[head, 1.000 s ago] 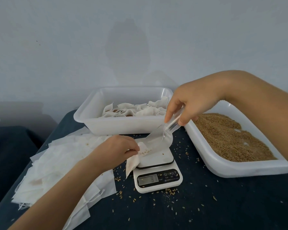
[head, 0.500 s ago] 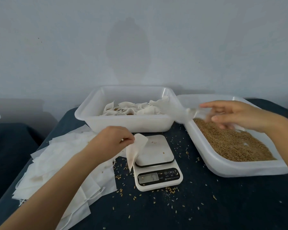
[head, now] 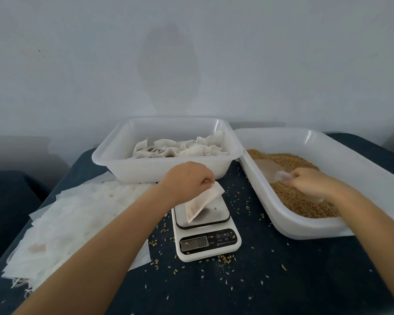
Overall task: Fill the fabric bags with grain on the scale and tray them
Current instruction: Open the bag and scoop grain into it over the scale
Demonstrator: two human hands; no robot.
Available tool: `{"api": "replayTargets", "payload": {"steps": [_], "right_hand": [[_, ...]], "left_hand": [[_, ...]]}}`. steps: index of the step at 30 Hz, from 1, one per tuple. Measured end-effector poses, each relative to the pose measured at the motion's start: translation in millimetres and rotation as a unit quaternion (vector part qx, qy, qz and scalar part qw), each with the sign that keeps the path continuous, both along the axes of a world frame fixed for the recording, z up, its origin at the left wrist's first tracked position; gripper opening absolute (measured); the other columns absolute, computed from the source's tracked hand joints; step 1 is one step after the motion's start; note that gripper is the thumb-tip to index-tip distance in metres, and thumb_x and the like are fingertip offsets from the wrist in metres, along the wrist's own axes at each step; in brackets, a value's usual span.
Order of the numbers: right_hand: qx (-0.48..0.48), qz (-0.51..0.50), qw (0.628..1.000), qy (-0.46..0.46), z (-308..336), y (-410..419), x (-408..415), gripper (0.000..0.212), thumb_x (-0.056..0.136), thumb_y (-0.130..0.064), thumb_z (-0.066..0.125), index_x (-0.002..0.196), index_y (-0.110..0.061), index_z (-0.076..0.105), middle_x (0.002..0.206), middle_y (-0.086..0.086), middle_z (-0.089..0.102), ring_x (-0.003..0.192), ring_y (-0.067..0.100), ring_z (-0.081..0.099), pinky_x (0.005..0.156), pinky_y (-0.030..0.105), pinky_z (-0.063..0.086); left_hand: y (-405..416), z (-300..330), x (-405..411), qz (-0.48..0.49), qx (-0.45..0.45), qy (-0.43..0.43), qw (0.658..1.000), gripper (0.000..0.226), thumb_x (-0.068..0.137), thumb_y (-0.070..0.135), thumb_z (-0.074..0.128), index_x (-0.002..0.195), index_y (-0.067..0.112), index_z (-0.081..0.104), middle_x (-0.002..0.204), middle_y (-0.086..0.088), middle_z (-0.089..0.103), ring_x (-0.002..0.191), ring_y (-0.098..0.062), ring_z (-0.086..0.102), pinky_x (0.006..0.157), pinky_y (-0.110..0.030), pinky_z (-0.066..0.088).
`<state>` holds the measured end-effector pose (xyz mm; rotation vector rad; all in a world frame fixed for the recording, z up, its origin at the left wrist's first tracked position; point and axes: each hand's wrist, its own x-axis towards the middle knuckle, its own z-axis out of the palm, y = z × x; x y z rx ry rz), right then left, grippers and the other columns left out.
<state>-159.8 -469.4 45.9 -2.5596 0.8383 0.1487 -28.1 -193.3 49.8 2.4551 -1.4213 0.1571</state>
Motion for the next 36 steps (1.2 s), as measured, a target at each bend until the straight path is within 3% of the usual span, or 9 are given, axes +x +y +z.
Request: {"api": "replayTargets", "payload": {"steps": [3,7,10,16,19,22,24,28,36], "right_hand": [[-0.051,0.016,0.998,0.03,-3,6,-1,0.046,0.095,-0.056,0.036,0.105,-0.016,0.058,0.084,0.005,0.066,0.079,0.022,0.063,0.088,0.041,0.047],[-0.101,0.032,0.993,0.054,-4,9,0,0.046,0.097,-0.054,0.032,0.094,-0.017,0.059,0.05,-0.007,0.057,0.046,0.009,0.058,0.055,0.026,0.041],[-0.131,0.054,0.988,0.068,-7,11,0,0.05,0.097,-0.054,0.032,0.088,-0.015,0.062,0.068,-0.001,0.064,0.06,0.011,0.061,0.052,0.024,0.036],[-0.103,0.053,0.989,0.088,-1,15,-3,0.052,0.097,-0.052,0.041,0.117,-0.009,0.063,0.111,0.009,0.069,0.098,0.022,0.065,0.078,0.031,0.05],[-0.111,0.027,0.993,-0.043,15,26,-7,0.039,0.095,-0.032,0.054,0.13,-0.015,0.055,0.131,0.005,0.059,0.115,0.021,0.056,0.099,0.038,0.044],[-0.041,0.046,0.948,-0.313,30,65,-21,0.016,0.093,-0.025,0.059,0.1,-0.037,0.065,0.098,-0.019,0.069,0.081,-0.005,0.058,0.078,0.019,0.044],[0.03,0.106,0.91,-0.401,29,107,-32,0.016,0.089,-0.031,0.061,0.084,-0.045,0.064,0.074,-0.025,0.066,0.062,-0.008,0.058,0.059,0.006,0.041],[0.057,0.188,0.903,-0.381,-17,161,-19,0.014,0.088,-0.041,0.055,0.074,-0.04,0.057,0.063,-0.016,0.059,0.056,-0.002,0.052,0.056,0.007,0.039],[0.186,-0.062,0.899,-0.391,-95,138,24,0.042,0.097,-0.036,0.049,0.063,-0.011,0.045,0.055,-0.003,0.041,0.049,0.003,0.038,0.054,0.023,0.033]], "left_hand": [[-8,-11,-2,-0.005,0.017,-0.004,1.0,0.021,0.093,0.026,0.049,0.108,0.023,0.064,0.105,0.009,0.062,0.099,-0.01,0.053,0.082,-0.024,0.041],[-12,-24,-4,-0.005,0.045,0.003,0.999,0.029,0.093,0.025,0.05,0.121,0.027,0.057,0.114,0.008,0.06,0.107,-0.012,0.052,0.089,-0.03,0.042],[-10,-30,-8,-0.006,0.03,0.008,1.0,0.04,0.092,0.025,0.052,0.132,0.03,0.046,0.116,0.008,0.06,0.106,-0.013,0.053,0.085,-0.028,0.042],[8,-32,-8,0.001,-0.032,0.01,0.999,0.048,0.09,0.032,0.055,0.135,0.029,0.04,0.117,0.007,0.058,0.106,-0.014,0.053,0.085,-0.03,0.044],[26,-32,-10,0.023,-0.08,0.023,0.996,0.045,0.091,0.033,0.055,0.134,0.026,0.044,0.114,0.008,0.058,0.101,-0.01,0.053,0.087,-0.031,0.045],[45,-39,-14,0.071,-0.166,0.041,0.983,0.035,0.09,0.03,0.056,0.125,0.026,0.053,0.102,0.015,0.057,0.088,0.0,0.052,0.081,-0.022,0.046],[55,-49,-19,0.112,-0.238,0.062,0.963,0.024,0.089,0.024,0.058,0.113,0.024,0.06,0.093,0.017,0.058,0.082,0.004,0.053,0.073,-0.009,0.041],[62,-71,-31,0.166,-0.307,0.113,0.93,0.009,0.089,0.018,0.06,0.091,0.027,0.063,0.084,0.019,0.059,0.083,0.01,0.051,0.065,-0.002,0.037],[66,-106,-33,0.223,-0.319,0.148,0.909,0.025,0.09,0.027,0.056,0.066,0.02,0.054,0.061,0.007,0.052,0.061,-0.003,0.045,0.056,-0.012,0.036]]}}
